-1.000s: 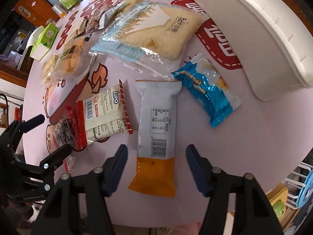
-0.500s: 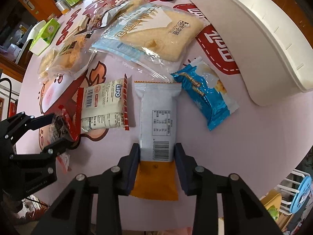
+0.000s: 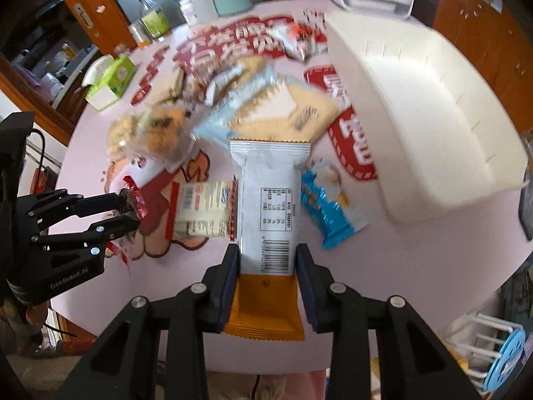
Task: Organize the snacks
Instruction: 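Grasp the red-edged dark snack pack with the left tool while the right tool grasps the orange-and-white bar, then carry both snacks into the white bin and open both tools to release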
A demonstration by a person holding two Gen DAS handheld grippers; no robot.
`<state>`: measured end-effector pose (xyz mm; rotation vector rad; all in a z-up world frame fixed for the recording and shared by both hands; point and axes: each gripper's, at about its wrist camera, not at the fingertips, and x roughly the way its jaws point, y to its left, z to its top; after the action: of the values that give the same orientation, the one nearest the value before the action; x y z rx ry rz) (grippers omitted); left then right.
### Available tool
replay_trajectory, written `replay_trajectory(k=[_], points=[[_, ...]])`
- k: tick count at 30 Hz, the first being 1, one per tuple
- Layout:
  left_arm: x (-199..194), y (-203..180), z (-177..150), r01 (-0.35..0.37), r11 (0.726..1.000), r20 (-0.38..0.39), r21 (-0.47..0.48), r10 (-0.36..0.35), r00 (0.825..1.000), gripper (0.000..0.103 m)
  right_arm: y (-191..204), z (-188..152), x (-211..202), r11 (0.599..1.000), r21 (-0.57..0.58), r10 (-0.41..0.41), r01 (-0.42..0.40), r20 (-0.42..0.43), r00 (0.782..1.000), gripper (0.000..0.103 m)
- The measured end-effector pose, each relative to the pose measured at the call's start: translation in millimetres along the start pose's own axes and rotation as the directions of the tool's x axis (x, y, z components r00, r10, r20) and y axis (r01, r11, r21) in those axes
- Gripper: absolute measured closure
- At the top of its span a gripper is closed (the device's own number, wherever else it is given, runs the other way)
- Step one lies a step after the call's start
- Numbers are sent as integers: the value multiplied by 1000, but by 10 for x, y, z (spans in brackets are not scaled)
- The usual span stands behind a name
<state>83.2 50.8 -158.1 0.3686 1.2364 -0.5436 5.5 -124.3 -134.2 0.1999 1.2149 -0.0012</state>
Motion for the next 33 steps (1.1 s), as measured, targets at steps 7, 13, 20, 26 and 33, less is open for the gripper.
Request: replay_trajectory(k=[7, 13, 20, 26, 33], points=[[-568, -320, 492, 23, 1000, 157, 3, -23, 987, 66, -156, 199, -453, 999, -48, 28, -23, 110, 994, 69], [-902, -817, 1021, 46, 999, 267, 24, -50, 962, 66, -519, 378, -870, 999, -45, 24, -15, 216, 976, 69], [-823, -1391, 1656, 34, 999, 293, 25, -40, 955, 66, -1145, 620, -1101, 999, 14, -44, 42, 304, 952, 68], [-449, -1784, 2095, 14, 1000, 257, -2, -13, 966, 66, -1716, 875, -953, 995, 62, -92, 77, 291, 952, 68], [45, -2047, 2364, -12, 1000, 160, -23, 16, 987, 66, -2118, 1027, -681, 990, 91, -124, 105, 246, 961, 67]])
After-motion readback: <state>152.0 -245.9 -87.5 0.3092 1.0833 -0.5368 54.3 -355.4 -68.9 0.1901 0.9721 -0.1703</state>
